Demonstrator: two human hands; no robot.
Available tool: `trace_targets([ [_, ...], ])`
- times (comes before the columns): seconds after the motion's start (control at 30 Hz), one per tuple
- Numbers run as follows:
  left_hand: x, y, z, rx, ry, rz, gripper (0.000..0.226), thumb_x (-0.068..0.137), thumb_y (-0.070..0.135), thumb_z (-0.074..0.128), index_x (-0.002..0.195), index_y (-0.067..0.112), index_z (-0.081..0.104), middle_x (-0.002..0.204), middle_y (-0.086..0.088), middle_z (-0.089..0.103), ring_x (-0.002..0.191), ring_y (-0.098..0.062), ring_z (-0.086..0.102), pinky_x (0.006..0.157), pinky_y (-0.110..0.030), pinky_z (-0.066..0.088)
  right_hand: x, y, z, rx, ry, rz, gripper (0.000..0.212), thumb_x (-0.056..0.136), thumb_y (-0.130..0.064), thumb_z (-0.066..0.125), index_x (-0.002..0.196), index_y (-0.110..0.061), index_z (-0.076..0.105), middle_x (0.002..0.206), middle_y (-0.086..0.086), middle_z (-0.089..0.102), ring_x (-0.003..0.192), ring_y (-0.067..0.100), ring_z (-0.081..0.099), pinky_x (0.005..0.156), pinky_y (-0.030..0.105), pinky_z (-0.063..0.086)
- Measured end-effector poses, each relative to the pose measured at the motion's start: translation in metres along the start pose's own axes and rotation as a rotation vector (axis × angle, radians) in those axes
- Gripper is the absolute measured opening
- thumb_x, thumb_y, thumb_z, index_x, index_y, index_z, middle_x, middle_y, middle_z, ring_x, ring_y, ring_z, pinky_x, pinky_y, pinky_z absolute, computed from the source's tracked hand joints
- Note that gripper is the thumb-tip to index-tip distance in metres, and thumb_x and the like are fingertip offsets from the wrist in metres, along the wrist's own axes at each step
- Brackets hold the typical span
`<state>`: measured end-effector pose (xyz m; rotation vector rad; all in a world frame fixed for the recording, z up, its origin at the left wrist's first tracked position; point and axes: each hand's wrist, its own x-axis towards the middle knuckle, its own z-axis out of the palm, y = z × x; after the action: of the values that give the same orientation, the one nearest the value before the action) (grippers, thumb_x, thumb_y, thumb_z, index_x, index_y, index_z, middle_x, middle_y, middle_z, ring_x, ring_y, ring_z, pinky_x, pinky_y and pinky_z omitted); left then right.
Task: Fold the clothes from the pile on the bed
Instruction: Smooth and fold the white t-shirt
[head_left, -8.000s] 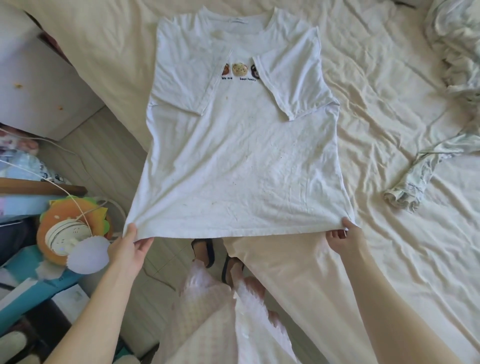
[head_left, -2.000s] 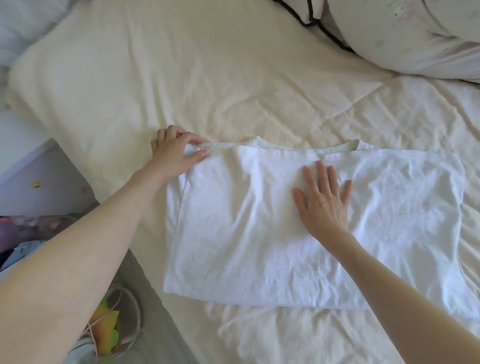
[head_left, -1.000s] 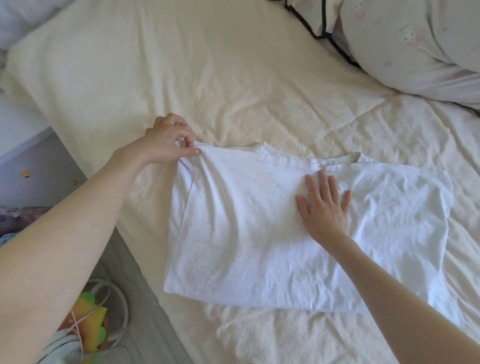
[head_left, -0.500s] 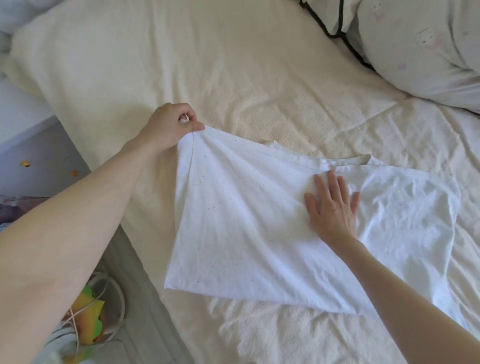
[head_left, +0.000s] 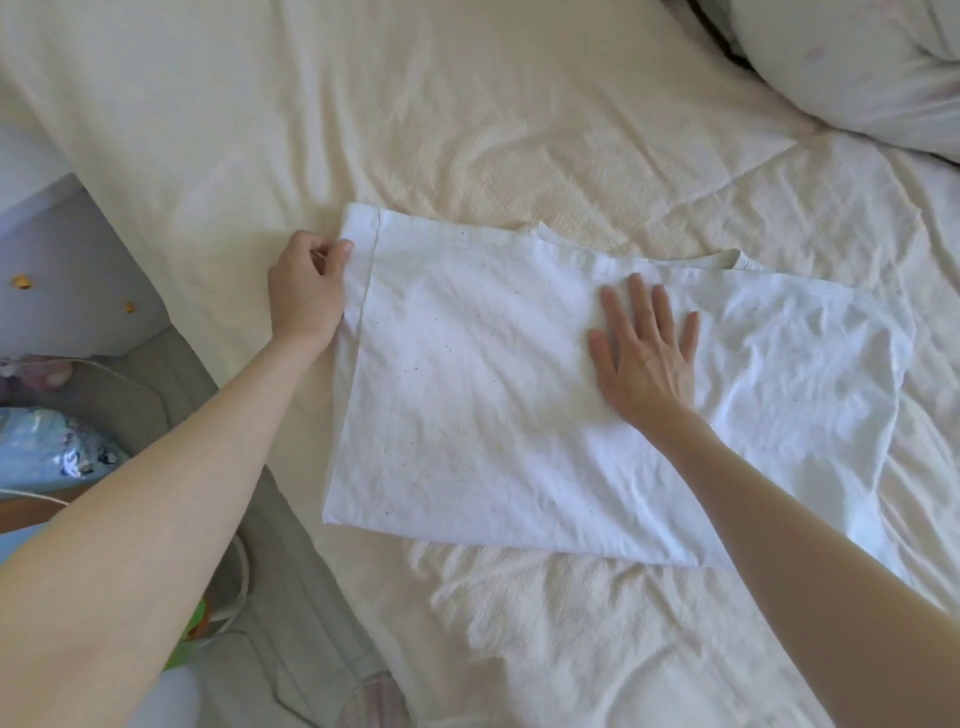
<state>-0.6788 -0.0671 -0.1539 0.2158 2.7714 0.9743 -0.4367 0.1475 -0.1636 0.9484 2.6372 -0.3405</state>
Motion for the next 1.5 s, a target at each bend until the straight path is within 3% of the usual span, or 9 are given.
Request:
trace_targets([
  [0.43, -0.194, -0.066, -0.03, -0.172, -0.224, -0.48, 0.044, 0.086, 0.055, 0.055, 0.105, 0.016, 0.048, 0.09, 0.011, 0.056, 0.081, -0.007, 0.056, 0.065, -0.013, 0.043, -0.168, -0.068, 0.045, 0.191, 0.074, -0.139, 0.054, 0.096, -0.038, 0.031, 0.145, -0.015, 0.036, 0.153, 0.015, 0.028, 0.142, 0.032, 0.02, 0.111, 0.063, 0.014],
  [0.6, -0.22, -0.07, -0.033, -0.821, -0.243, -1.054, 0.022, 0.086, 0.032, 0.066, 0.09, 0.011, 0.058, 0.082, -0.003, 0.056, 0.072, -0.015, 0.053, 0.066, -0.027, 0.047, -0.19, -0.063, 0.062, 0.078, -0.091, -0.2, 0.054, 0.097, -0.042, 0.028, 0.148, -0.024, 0.028, 0.157, 0.011, 0.017, 0.145, 0.032, 0.01, 0.113, 0.062, 0.007],
  [0.7, -0.219, -0.056, -0.035, -1.042, -0.211, -1.121, 0.015, 0.09, 0.024, 0.062, 0.099, 0.012, 0.059, 0.104, -0.004, 0.061, 0.086, -0.014, 0.057, 0.069, -0.024, 0.046, -0.181, -0.057, 0.065, 0.03, -0.21, -0.218, 0.057, 0.099, -0.047, 0.021, 0.151, -0.031, 0.005, 0.16, 0.004, -0.007, 0.146, 0.026, -0.012, 0.114, 0.057, -0.009],
  [0.8, -0.222, -0.025, -0.035, -0.958, -0.004, -0.939, 0.022, 0.095, 0.015, 0.053, 0.116, 0.012, 0.051, 0.121, -0.004, 0.059, 0.099, -0.016, 0.061, 0.072, -0.028, 0.052, -0.178, -0.049, 0.06, 0.097, -0.228, -0.247, 0.056, 0.101, -0.043, 0.027, 0.152, -0.03, 0.007, 0.16, 0.001, -0.006, 0.147, 0.022, -0.009, 0.115, 0.052, -0.007],
  [0.93, -0.248, 0.047, -0.037, -0.737, 0.125, -0.329, 0.02, 0.098, 0.009, 0.044, 0.107, 0.026, 0.042, 0.106, 0.01, 0.053, 0.1, -0.002, 0.058, 0.091, -0.029, 0.048, -0.186, -0.023, 0.041, 0.532, -0.211, -0.116, 0.053, 0.101, -0.035, 0.037, 0.15, -0.022, 0.023, 0.16, 0.002, 0.01, 0.144, 0.018, 0.017, 0.116, 0.035, 0.014],
  [1.07, -0.272, 0.129, -0.012, -0.49, 0.007, 0.193, 0.012, 0.097, 0.012, 0.046, 0.092, 0.019, 0.037, 0.081, 0.009, 0.044, 0.067, -0.003, 0.045, 0.067, -0.014, 0.038, -0.192, 0.039, 0.0, 1.342, -0.224, 0.361, 0.05, 0.099, -0.039, 0.042, 0.145, -0.019, 0.035, 0.146, 0.004, 0.043, 0.128, 0.018, 0.046, 0.109, 0.032, 0.032],
  [1.2, -0.31, 0.193, 0.055, -0.31, -0.235, 0.48, 0.012, 0.093, 0.01, 0.049, 0.103, 0.004, 0.049, 0.095, -0.006, 0.055, 0.08, -0.016, 0.049, 0.064, -0.018, 0.033, -0.193, 0.129, -0.029, 1.883, -0.106, 0.537, 0.048, 0.098, -0.049, 0.037, 0.134, -0.018, 0.045, 0.125, 0.002, 0.06, 0.105, 0.018, 0.063, 0.085, 0.036, 0.052],
  [1.33, -0.359, 0.199, 0.12, -0.075, -0.575, 0.765, 0.028, 0.092, 0.011, 0.054, 0.119, 0.007, 0.053, 0.128, -0.004, 0.054, 0.118, -0.019, 0.048, 0.09, -0.032, 0.041, -0.184, 0.191, -0.04, 1.917, -0.09, 0.59, 0.049, 0.094, -0.058, 0.039, 0.117, -0.018, 0.055, 0.103, -0.002, 0.068, 0.092, 0.016, 0.068, 0.073, 0.034, 0.056],
  [1.5, -0.363, 0.123, 0.134, 0.421, -0.601, 0.806, 0.06, 0.09, 0.005, 0.051, 0.145, 0.016, 0.031, 0.157, -0.006, 0.017, 0.146, -0.026, 0.006, 0.115, -0.048, 0.004, -0.168, 0.201, -0.025, 1.451, -0.107, 0.714, 0.029, 0.086, -0.043, 0.065, 0.082, -0.014, 0.065, 0.088, 0.006, 0.063, 0.072, 0.02, 0.061, 0.065, 0.031, 0.049],
])
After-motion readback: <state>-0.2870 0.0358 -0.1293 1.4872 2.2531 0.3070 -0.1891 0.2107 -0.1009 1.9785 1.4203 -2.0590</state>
